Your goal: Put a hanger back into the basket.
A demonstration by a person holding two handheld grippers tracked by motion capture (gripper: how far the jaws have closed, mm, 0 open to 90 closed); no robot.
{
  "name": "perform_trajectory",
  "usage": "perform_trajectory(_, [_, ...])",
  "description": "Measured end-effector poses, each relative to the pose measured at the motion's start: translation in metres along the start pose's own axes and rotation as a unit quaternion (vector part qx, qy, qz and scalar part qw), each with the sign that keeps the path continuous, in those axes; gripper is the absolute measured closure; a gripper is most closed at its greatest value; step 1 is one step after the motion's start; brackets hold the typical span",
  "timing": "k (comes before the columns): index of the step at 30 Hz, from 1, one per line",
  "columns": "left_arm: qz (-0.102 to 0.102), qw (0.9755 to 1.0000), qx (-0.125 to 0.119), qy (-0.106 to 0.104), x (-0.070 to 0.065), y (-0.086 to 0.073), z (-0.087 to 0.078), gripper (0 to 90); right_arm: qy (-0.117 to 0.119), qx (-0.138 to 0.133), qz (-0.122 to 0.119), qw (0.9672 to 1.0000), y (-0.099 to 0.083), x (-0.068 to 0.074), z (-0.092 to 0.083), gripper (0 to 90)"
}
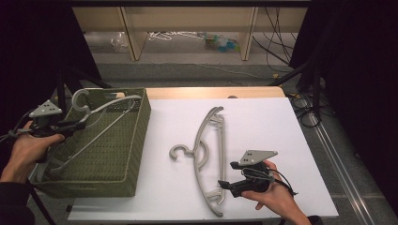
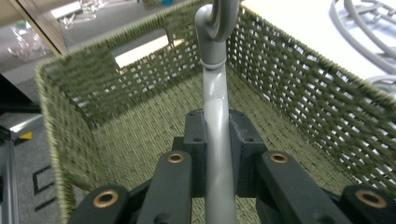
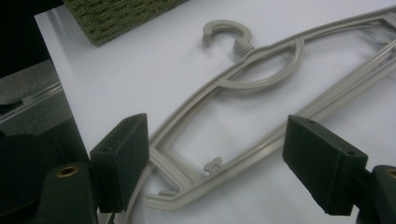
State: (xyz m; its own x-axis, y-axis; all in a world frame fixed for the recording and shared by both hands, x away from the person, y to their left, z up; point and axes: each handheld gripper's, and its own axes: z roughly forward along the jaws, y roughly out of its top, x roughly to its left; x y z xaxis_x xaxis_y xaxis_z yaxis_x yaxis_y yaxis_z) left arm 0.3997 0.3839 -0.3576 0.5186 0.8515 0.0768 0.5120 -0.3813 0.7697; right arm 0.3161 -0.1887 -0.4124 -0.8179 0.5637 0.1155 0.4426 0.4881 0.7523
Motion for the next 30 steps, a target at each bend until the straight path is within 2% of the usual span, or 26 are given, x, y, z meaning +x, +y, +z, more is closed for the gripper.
perform_trajectory(1, [0.000, 1.0000, 0.000, 0.000, 0.000, 0.000, 0.000, 78.5, 0.001, -0.001, -0.001, 1.0000, 0.000, 0.000, 0.000, 23.9])
perform_trajectory(2, [0.008, 0.9999, 0.014, -0.001, 0.001, -0.001, 0.002, 78.4, 0.001, -0.001, -0.001, 1.0000, 0.000, 0.000, 0.000, 23.9])
perform_trajectory(3, [-0.017, 0.9999, 0.001, 0.000, -0.002, -0.004, 0.010, 78.4, 0.001, -0.001, -0.001, 1.0000, 0.000, 0.000, 0.000, 23.9])
perform_trajectory(4, [-0.017, 0.9999, 0.001, 0.000, -0.002, -0.004, 0.010, 78.2, 0.001, -0.001, -0.001, 1.0000, 0.000, 0.000, 0.000, 23.9])
perform_trajectory(5, [-0.027, 0.9996, 0.009, 0.001, -0.002, -0.005, 0.015, 78.2, 0.000, 0.000, 0.000, 1.0000, 0.000, 0.000, 0.000, 23.9])
perform_trajectory(6, [-0.027, 0.9996, 0.009, 0.001, -0.002, -0.005, 0.015, 78.1, 0.000, -0.001, 0.000, 1.0000, 0.000, 0.000, 0.000, 23.9])
perform_trajectory(9, [-0.030, 0.9990, 0.032, 0.006, -0.003, -0.007, 0.025, 78.1, 0.000, -0.001, 0.000, 1.0000, 0.000, 0.000, 0.000, 23.9])
perform_trajectory(10, [-0.025, 0.9987, 0.045, 0.005, -0.002, -0.007, 0.026, 78.1, 0.000, -0.001, 0.000, 1.0000, 0.000, 0.000, 0.000, 23.9])
perform_trajectory(11, [-0.030, 0.9985, 0.046, 0.006, -0.002, -0.008, 0.029, 78.1, 0.000, -0.001, -0.001, 1.0000, 0.000, 0.000, 0.000, 23.9])
perform_trajectory(12, [-0.015, 0.9978, 0.065, 0.005, -0.001, -0.008, 0.029, 78.2, 0.001, -0.002, -0.002, 1.0000, 0.000, 0.000, 0.000, 24.0])
perform_trajectory(14, [-0.021, 0.9970, 0.074, 0.007, -0.001, -0.011, 0.033, 78.4, 0.002, -0.002, -0.002, 1.0000, 0.000, 0.000, 0.000, 24.0])
perform_trajectory(20, [-0.042, 0.9958, 0.080, 0.015, 0.003, -0.020, 0.037, 77.9, -0.001, -0.004, 0.000, 1.0000, 0.000, 0.000, 0.000, 24.0])
perform_trajectory(26, [-0.069, 0.9933, 0.090, 0.024, 0.008, -0.028, 0.042, 76.8, 0.002, -0.001, 0.003, 1.0000, 0.001, 0.000, -0.001, 24.0])
perform_trajectory(27, [-0.080, 0.9928, 0.086, 0.026, 0.008, -0.029, 0.043, 76.7, 0.002, -0.002, 0.000, 1.0000, 0.000, 0.000, 0.000, 24.0])
perform_trajectory(29, [-0.089, 0.9912, 0.095, 0.024, 0.009, -0.030, 0.043, 76.1, 0.001, -0.001, -0.002, 1.0000, 0.000, 0.000, 0.001, 24.0])
perform_trajectory(30, [-0.097, 0.9908, 0.090, 0.031, 0.009, -0.031, 0.044, 75.8, 0.002, 0.001, 0.001, 1.0000, 0.000, 0.000, 0.001, 24.0])
